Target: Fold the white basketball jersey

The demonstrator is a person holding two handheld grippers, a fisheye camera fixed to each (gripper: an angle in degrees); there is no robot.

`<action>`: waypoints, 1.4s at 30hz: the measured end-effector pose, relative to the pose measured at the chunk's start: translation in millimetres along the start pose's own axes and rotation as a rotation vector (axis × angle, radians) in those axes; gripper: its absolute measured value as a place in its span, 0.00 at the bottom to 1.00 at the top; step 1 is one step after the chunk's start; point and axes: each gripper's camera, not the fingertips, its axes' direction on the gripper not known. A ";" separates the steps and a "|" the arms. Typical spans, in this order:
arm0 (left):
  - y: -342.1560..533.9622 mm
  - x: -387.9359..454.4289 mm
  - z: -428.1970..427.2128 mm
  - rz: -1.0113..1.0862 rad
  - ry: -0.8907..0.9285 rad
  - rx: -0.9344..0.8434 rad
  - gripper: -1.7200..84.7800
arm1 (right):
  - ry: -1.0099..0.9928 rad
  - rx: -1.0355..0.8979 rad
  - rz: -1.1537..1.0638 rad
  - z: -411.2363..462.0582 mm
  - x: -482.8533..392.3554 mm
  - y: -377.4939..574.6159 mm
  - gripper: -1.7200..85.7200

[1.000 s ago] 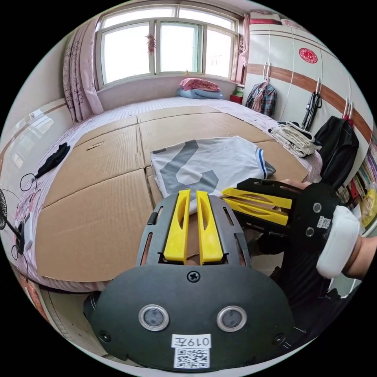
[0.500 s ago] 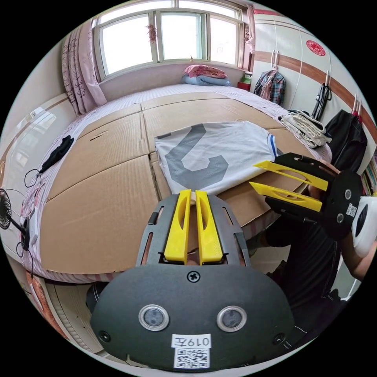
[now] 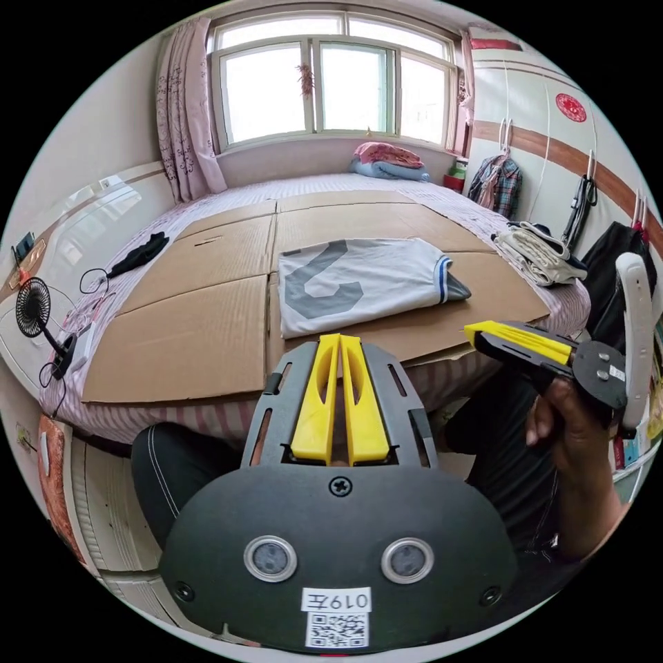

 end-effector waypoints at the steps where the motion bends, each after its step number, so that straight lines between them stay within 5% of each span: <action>1: 1.9 2.5 -2.6 0.004 0.006 0.002 0.03 | 0.000 0.018 -0.009 -15.0 5.5 -0.1 0.01; 12: 25.1 24.8 -23.7 -0.088 0.011 -0.059 0.03 | -0.049 0.010 0.124 -74.8 43.0 2.3 0.01; 22: 39.2 48.5 -35.8 -0.081 -0.008 -0.029 0.03 | -0.105 0.022 -0.012 -91.0 48.3 -9.8 0.01; 42: 42.5 29.4 -2.5 -0.018 0.052 -0.043 0.03 | 0.022 0.080 0.027 -105.6 29.3 -52.6 0.01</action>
